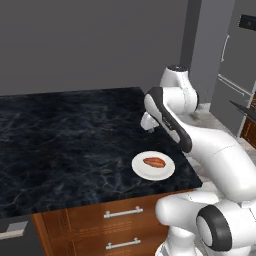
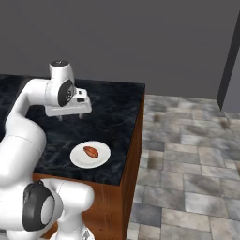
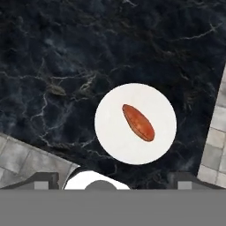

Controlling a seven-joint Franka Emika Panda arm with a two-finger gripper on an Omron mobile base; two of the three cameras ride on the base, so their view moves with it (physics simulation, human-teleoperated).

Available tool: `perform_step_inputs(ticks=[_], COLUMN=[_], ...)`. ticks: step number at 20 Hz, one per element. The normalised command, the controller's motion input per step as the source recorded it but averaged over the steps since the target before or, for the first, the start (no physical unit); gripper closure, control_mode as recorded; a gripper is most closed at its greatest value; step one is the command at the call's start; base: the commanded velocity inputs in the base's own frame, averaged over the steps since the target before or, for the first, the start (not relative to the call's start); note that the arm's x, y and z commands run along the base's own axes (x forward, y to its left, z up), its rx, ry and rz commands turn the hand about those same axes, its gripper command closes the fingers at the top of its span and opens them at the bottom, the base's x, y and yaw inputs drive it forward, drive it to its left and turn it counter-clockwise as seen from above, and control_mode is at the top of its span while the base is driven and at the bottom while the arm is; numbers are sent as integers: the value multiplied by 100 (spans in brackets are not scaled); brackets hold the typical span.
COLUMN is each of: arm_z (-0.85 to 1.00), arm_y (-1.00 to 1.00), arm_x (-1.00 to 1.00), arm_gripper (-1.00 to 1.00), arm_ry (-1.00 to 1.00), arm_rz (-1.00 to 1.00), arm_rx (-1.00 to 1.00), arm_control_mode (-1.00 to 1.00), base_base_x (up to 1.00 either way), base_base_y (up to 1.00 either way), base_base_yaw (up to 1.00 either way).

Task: Place the sweet potato on the rack of the oven.

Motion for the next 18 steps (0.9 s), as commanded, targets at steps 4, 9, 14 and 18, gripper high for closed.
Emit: perform_step_inputs(ticks=[4,9,14,18], arm_z=[-89,-74,-47,-45], arm_y=[-4,-55,-27,-1], arm_x=[15,49,23,23], arm_gripper=[-100,-100,-100,-100], arm_ry=[2,16,6,0], arm_rz=[25,15,10,11], arm_rx=[-36,-10,9,6], arm_control_mode=[-100,-100,-100,-100], base_base_x=[0,0,0,0], base_base_y=[0,0,0,0], base_base_yaw=[0,0,0,0])
